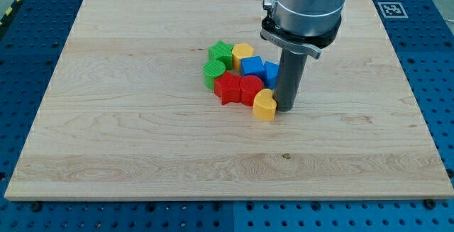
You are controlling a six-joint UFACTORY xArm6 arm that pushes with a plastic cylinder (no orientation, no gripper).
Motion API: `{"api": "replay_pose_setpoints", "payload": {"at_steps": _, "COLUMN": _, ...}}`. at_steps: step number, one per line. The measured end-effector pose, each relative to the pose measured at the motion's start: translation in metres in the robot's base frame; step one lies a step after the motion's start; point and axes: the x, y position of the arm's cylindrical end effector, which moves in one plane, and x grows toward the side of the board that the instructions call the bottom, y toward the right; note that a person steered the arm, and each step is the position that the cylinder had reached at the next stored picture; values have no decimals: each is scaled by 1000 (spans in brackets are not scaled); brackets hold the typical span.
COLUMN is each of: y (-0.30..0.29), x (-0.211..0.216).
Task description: Place the yellow heart into the red star
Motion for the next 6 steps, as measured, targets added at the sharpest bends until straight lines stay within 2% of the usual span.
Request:
{"api": "replay_pose_setpoints", "payload": {"at_steps": 2, "y": -1, "x": 15}}
{"api": "replay_pose_setpoints", "payload": {"at_steps": 4, "y": -60, "x": 9}}
{"api": "replay_pose_setpoints", "payload": {"at_steps": 5, "y": -62, "x": 8}}
{"api": "replay_pose_setpoints", "payload": {"at_steps": 6, "y": -23, "x": 39}}
